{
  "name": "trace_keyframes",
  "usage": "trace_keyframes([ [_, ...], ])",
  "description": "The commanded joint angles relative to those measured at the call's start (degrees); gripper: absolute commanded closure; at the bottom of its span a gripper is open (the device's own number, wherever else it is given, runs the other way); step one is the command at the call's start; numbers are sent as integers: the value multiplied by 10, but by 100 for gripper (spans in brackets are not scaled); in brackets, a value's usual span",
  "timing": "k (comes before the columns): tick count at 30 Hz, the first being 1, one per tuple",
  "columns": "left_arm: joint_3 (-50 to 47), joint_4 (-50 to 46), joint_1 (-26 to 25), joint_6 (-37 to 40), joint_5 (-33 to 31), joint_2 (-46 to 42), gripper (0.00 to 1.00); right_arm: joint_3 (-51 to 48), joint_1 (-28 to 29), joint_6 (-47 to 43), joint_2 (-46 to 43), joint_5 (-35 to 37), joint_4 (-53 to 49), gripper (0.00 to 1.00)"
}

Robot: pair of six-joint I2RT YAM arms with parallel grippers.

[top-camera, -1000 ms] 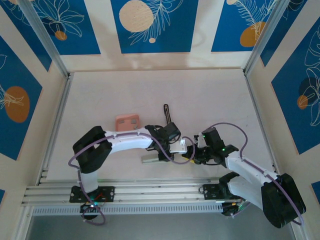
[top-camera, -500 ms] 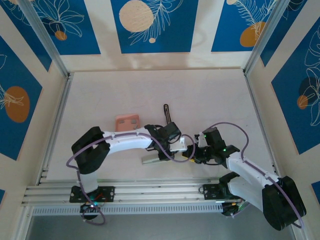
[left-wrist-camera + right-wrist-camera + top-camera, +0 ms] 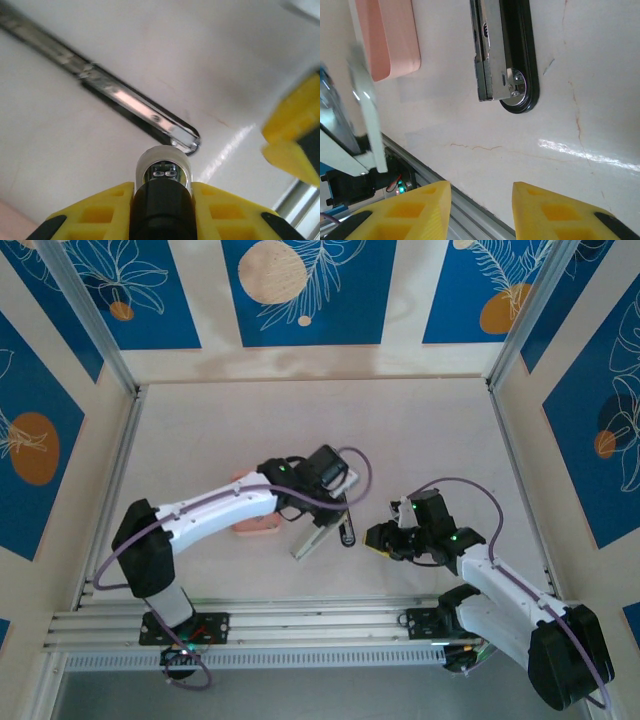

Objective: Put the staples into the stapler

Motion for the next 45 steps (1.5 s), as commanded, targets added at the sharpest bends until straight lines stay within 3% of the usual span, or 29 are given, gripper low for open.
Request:
trace_keyframes([
  [1, 7, -6, 55, -169, -2, -11, 100, 19, -3, -10, -9, -2, -21, 63],
  [4, 12, 4, 87, -227, -12, 8, 100, 23, -3, -11, -14, 8, -24, 63],
  [9, 81, -49, 106, -287, -85, 83, 100, 31, -1, -17, -18, 22, -32, 63],
  [15, 187, -135, 108, -312, -155, 191, 100, 34, 2, -16, -20, 33, -34, 63],
  [22, 215, -119, 116, -313, -176, 250, 99, 33, 4, -12, -19, 43, -35, 63],
  [29, 225, -120, 128, -310, -171, 290, 90, 41, 4, -12, -13, 52, -44, 63],
  [38, 224, -100, 132, -300, -158, 268, 58, 70, 16, -27, 20, 70, -55, 61],
  [45, 209, -85, 134, -279, -172, 197, 55, 129, 36, -65, 91, 97, -70, 58],
])
